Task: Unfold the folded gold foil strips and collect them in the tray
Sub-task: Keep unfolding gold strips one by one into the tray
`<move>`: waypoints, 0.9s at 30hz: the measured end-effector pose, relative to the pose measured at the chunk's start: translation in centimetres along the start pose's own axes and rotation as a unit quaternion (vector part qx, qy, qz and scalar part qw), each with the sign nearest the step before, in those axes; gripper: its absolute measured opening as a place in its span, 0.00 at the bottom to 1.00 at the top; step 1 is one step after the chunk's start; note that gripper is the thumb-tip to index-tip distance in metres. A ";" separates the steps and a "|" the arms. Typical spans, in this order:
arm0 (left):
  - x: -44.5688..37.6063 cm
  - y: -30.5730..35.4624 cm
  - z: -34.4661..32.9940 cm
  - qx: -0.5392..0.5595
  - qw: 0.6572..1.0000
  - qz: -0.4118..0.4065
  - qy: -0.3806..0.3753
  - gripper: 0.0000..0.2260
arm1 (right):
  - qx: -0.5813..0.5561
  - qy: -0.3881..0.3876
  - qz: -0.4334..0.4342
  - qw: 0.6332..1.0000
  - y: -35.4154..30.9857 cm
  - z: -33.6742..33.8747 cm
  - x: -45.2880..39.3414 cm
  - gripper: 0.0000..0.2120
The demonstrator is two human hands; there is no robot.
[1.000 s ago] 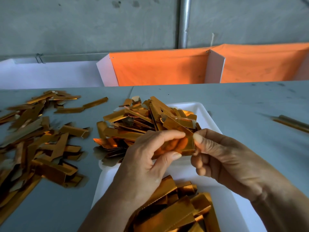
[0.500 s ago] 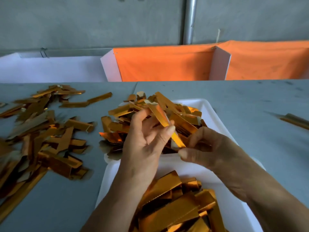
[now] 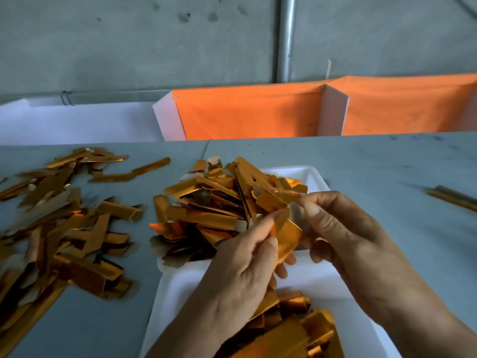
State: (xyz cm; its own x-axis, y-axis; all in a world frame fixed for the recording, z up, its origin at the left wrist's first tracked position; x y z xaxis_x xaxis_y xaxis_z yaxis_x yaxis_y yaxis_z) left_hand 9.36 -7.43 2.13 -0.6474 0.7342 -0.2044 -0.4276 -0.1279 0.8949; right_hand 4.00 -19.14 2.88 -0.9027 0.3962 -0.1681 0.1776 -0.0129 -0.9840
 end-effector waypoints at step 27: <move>0.7 1.4 1.4 -0.048 0.995 -0.081 0.019 0.16 | -0.155 -0.103 -0.128 0.974 1.9 0.1 -0.3 0.13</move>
State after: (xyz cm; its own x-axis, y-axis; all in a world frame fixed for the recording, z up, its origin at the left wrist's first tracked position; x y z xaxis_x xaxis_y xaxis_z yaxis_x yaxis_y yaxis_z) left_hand 9.19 -6.18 3.76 -0.5880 0.7248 -0.3591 -0.5856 -0.0751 0.8071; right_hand 4.54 -19.37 1.03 -0.9868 0.1565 0.0411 0.0170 0.3530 -0.9355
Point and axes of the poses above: each hand's wrist, its own x-axis away from the middle knuckle, its own z-axis out of the back of the hand, y = z × x, the point moved 8 cm from there along -x, towards the middle knuckle, and after that the axes turned 2 degrees about -x, right-handed, at the moved point
